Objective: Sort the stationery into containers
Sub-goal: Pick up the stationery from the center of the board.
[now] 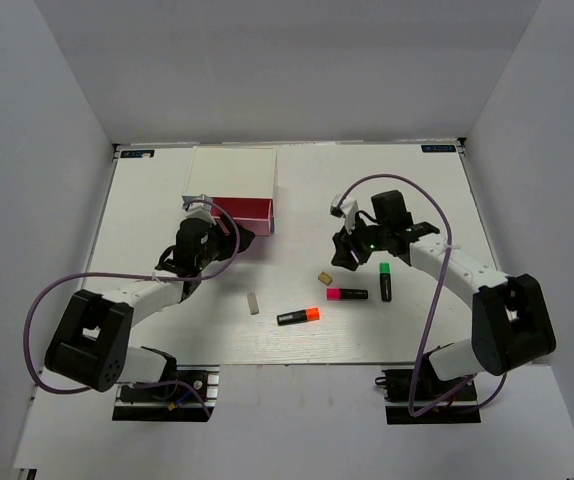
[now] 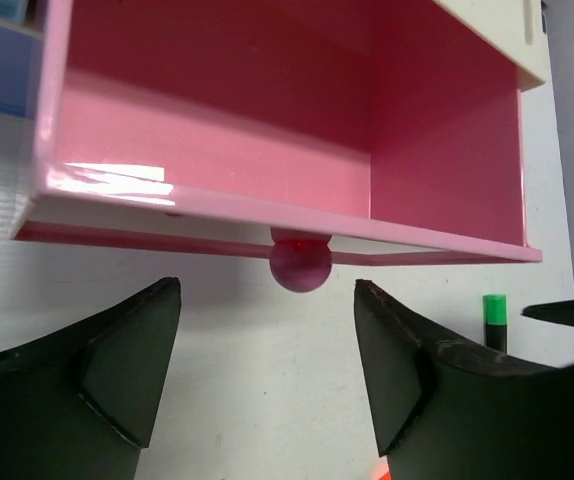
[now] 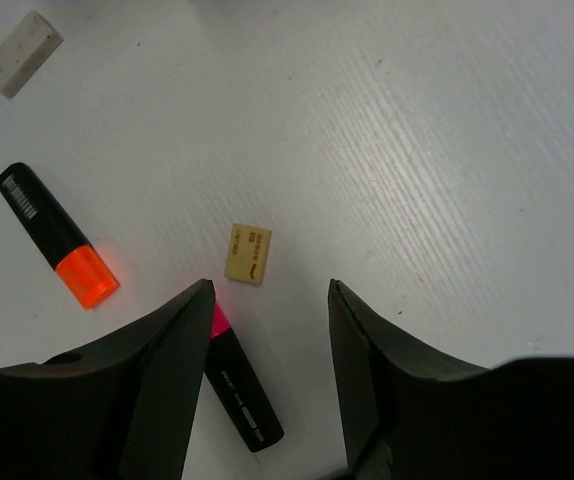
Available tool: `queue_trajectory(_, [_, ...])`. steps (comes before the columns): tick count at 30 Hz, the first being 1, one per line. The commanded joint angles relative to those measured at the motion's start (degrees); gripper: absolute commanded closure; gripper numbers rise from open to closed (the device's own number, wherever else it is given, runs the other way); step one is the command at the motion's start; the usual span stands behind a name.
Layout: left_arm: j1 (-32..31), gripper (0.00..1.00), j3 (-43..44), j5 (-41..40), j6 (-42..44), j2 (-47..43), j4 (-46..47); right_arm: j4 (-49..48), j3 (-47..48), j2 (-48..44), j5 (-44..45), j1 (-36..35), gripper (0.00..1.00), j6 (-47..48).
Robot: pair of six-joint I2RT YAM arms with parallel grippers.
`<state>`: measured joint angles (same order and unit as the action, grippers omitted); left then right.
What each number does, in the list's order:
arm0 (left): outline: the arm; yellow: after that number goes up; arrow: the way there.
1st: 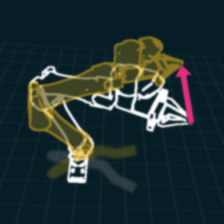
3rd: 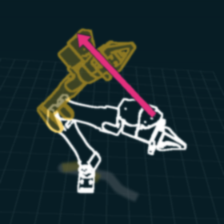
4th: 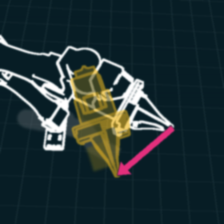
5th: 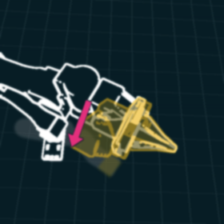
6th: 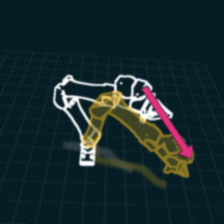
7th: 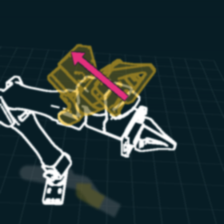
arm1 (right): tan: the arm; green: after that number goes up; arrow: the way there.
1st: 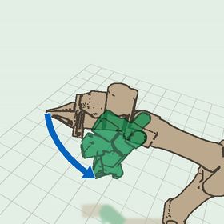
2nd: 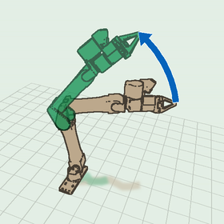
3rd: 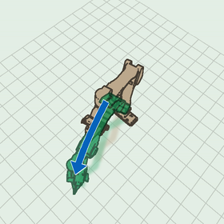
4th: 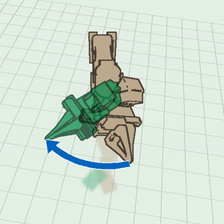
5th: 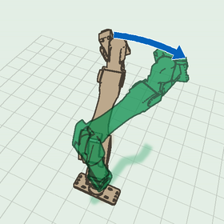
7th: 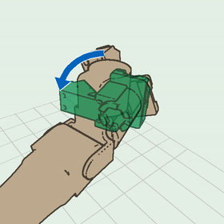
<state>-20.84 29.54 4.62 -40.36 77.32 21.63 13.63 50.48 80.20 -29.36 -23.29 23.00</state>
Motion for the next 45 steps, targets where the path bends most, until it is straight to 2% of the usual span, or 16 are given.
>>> queue_trajectory(1, [-0.25, 0.19, 2.36, 1.53, 2.65, -2.60, -4.13, 5.08, 3.22, 2.58, -2.98, -0.88, 0.43, 2.66])
queue_trajectory(5, [-0.25, 0.17, 1.13, 2.06, 4.14, -9.19, -7.91, 6.94, 4.28, 6.10, -2.45, -2.02, 0.39, 2.92])
queue_trajectory(11, [-0.25, 0.16, -0.45, 0.57, 5.29, -22.37, -22.04, 5.01, 4.45, 10.23, 4.04, -5.27, 0.39, -0.94])
queue_trajectory(12, [-0.25, 0.15, -0.97, 0.56, 5.29, -25.95, -26.07, 4.92, 4.80, 11.71, 4.92, -5.80, 0.37, -1.81])
queue_trajectory(15, [-0.25, 0.03, -3.07, -1.63, 2.92, -30.98, -31.10, 3.69, 4.98, 13.13, 7.91, -7.64, 0.37, -4.10])
queue_trajectory(16, [-0.25, 0.03, -3.61, -1.63, 2.31, -33.44, -33.90, 2.56, 5.07, 13.40, 8.88, -8.08, 0.37, -4.63])
queue_trajectory(20, [-0.25, 0.01, -4.23, -1.63, -0.50, -35.48, -39.11, 2.37, 5.86, 15.59, 17.73, -10.98, 0.37, -6.30])
queue_trajectory(24, [-0.25, 0.01, -4.23, -2.25, -1.74, -34.87, -41.40, 1.23, 5.51, 16.91, 22.41, -12.48, 0.38, -6.83])
queue_trajectory(28, [-0.25, 0.01, -3.61, -2.78, -2.27, -32.15, -42.63, 0.87, 4.98, 17.44, 23.48, -13.89, 0.53, -6.92])
queue_trajectory(31, [-0.25, 0.01, -3.08, -2.78, -2.27, -30.21, -43.86, 1.40, 4.80, 17.09, 22.51, -14.07, 0.70, -6.31])
queue_trajectory(32, [-0.25, 0.01, -3.08, -2.78, -2.27, -29.69, -44.39, 1.75, 4.54, 15.70, 21.29, -14.06, 0.79, -5.87])
queue_trajectory(34, [-0.25, 0.01, -3.08, -2.78, -2.88, -29.15, -44.39, 3.15, 3.84, 14.28, 18.31, -13.98, 0.84, -3.24])
queue_trajectory(36, [-0.78, 0.01, -3.61, -2.78, -3.41, -29.15, -44.39, 4.21, 3.92, 10.08, 15.14, -13.71, 0.88, -0.78])
queue_trajectory(41, [-0.78, 0.01, -6.07, -1.11, -5.25, -29.15, -42.29, 4.04, 8.22, 0.49, 6.62, -13.71, 0.89, 6.52])
queue_trajectory(44, [-0.78, 0.01, -7.57, -0.58, -6.49, -29.15, -40.61, 2.11, 15.69, 0.91, 3.18, -13.89, 0.89, 6.97])
queue_trajectory(45, [-0.78, 0.01, -7.57, -0.58, -6.49, -29.15, -40.09, 1.67, 21.27, 1.44, 1.78, -13.98, 0.89, 6.71])
